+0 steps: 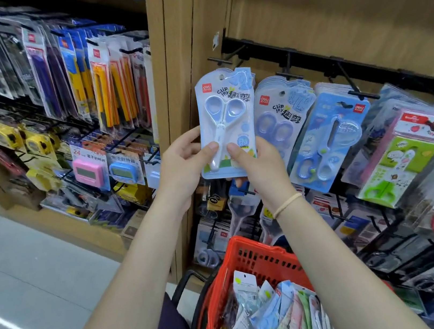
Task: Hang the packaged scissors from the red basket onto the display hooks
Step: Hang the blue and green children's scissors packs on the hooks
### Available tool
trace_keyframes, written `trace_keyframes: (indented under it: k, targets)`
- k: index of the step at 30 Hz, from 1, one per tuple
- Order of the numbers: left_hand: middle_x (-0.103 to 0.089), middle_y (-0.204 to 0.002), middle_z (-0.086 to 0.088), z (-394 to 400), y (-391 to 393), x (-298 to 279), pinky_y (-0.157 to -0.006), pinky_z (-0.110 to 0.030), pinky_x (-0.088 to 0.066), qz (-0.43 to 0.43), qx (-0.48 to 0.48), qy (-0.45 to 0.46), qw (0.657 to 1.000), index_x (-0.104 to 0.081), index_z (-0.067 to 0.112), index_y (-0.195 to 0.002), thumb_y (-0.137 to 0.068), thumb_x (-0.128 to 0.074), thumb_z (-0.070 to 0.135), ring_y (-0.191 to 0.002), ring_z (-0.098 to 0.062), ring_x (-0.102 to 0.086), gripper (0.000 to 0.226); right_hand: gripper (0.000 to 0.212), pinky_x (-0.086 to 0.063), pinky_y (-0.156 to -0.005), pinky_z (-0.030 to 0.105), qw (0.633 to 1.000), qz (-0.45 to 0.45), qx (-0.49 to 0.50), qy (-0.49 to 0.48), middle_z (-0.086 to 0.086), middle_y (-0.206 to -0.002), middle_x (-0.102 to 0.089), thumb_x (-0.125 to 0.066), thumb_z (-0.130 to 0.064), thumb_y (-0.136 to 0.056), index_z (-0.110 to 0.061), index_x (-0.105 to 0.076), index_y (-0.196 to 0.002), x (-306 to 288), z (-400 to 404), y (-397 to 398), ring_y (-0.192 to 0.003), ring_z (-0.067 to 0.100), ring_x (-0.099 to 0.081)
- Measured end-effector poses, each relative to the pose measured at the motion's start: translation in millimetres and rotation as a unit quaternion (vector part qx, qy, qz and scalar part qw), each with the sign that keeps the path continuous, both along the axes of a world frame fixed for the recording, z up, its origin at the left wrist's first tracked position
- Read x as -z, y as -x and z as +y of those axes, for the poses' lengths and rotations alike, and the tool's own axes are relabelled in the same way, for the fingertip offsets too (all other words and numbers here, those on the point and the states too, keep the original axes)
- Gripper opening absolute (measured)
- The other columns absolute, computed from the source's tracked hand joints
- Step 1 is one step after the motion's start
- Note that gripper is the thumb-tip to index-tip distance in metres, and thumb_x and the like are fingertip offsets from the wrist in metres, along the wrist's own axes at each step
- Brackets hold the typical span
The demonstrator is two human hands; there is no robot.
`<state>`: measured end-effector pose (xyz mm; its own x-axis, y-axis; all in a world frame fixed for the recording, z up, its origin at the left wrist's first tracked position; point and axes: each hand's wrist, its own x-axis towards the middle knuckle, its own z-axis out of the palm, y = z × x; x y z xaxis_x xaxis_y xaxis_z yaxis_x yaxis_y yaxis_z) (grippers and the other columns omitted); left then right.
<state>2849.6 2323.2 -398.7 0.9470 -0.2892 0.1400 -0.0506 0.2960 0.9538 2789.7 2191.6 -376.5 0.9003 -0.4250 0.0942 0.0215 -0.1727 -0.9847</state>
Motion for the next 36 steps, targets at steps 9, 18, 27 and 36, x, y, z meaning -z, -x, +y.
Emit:
trace_keyframes:
  k: [9,18,27,36]
  targets:
    - [-0.072,-0.087,-0.005,-3.6,-6.2,8.9,-0.076,-0.021,-0.056,-0.082,-0.056,-0.083,0.992,-0.042,0.035,-0.150,-0.097,-0.070,0.020,-0.084,-0.015,-0.072,0.061,0.051,-0.051,-0.069,0.017,0.989,-0.073,0.063,0.114,-0.003,-0.108,-0.065,-0.068,-0.011,-0.094,-0.023,-0.038,-0.134,4.0,-3.8,-4.9,-0.085,0.000,-0.064]
    - [-0.060,-0.079,-0.015,-21.0,-41.8,20.8,-0.058,-0.030,-0.034,-0.193,-0.057,-0.308,0.930,-0.023,0.039,-0.161,-0.107,-0.051,0.032,-0.062,-0.014,-0.046,0.061,0.080,-0.042,-0.053,0.036,0.930,0.055,0.031,0.363,0.000,-0.057,-0.044,-0.053,-0.019,-0.100,-0.042,-0.005,-0.160,7.0,-21.9,-30.2,-0.051,0.020,-0.047]
    - [-0.048,-0.145,-0.001,-11.4,6.4,69.3,-0.093,-0.025,-0.035,-0.220,-0.063,-0.337,0.913,-0.035,0.028,-0.157,-0.107,-0.046,0.041,-0.131,-0.014,-0.046,0.053,0.049,-0.051,-0.069,0.034,0.933,0.039,-0.004,0.358,-0.002,-0.080,-0.069,-0.054,-0.035,-0.103,-0.032,-0.039,-0.149,47.5,-30.2,30.4,-0.075,0.015,-0.065]
    - [-0.044,-0.148,-0.019,-12.0,144.1,234.2,-0.112,-0.051,-0.041,-0.186,0.064,-0.503,0.842,-0.050,0.007,-0.145,-0.095,-0.061,0.043,-0.138,-0.035,-0.041,0.062,0.025,-0.046,-0.091,0.026,0.933,0.322,0.012,0.162,0.000,-0.108,-0.071,-0.065,-0.027,-0.098,-0.017,-0.068,-0.120,235.4,-75.9,172.0,-0.102,0.013,-0.062]
